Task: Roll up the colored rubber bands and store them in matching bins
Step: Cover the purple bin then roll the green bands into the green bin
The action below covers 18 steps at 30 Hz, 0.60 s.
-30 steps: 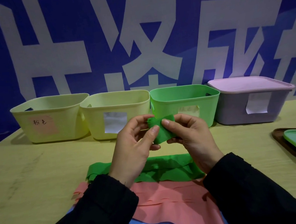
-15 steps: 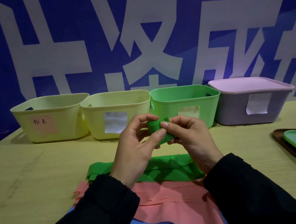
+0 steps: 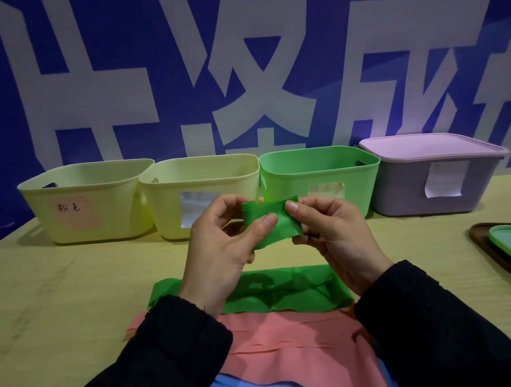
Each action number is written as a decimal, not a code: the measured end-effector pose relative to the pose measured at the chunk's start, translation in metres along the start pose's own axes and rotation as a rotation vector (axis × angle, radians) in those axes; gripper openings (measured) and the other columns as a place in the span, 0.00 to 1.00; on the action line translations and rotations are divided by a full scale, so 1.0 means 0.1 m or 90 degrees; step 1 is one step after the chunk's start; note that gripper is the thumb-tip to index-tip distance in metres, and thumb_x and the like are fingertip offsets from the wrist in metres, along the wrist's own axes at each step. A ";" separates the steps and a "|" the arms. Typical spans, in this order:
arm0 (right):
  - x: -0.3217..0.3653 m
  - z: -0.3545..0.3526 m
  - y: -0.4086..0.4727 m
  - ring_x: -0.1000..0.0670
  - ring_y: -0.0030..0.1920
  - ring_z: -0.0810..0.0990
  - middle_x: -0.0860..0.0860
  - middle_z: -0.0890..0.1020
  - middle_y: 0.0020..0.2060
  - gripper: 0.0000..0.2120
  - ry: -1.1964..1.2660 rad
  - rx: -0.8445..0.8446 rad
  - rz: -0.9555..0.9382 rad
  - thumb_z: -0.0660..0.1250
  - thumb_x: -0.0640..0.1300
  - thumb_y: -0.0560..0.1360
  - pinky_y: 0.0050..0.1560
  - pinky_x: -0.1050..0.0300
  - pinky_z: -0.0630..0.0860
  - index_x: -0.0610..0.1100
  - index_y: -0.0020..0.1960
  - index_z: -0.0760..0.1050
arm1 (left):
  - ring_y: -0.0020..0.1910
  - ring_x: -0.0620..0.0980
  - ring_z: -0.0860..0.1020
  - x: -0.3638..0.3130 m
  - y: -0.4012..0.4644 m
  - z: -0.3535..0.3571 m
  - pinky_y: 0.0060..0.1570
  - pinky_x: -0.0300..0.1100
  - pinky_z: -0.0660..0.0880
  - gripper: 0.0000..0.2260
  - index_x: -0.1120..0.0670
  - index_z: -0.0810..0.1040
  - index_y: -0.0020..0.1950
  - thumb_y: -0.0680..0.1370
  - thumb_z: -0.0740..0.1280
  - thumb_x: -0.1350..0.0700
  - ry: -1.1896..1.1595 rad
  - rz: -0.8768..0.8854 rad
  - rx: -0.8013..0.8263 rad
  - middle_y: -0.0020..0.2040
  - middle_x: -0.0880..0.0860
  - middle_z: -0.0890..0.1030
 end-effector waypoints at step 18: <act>0.02 0.07 -0.03 0.55 0.33 0.79 0.50 0.81 0.33 0.06 -0.017 0.009 -0.076 0.73 0.42 0.69 0.32 0.63 0.77 0.41 0.43 0.80 | 0.48 0.51 0.84 0.06 -0.05 0.11 0.41 0.44 0.81 0.16 0.53 0.79 0.60 0.72 0.73 0.55 -0.057 0.001 0.011 0.52 0.53 0.85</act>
Point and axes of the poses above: each hand's wrist, its own y-axis towards the middle knuckle, its own z-axis out of the palm, x = y × z, the point moved 5 cm from there along y, towards the middle knuckle
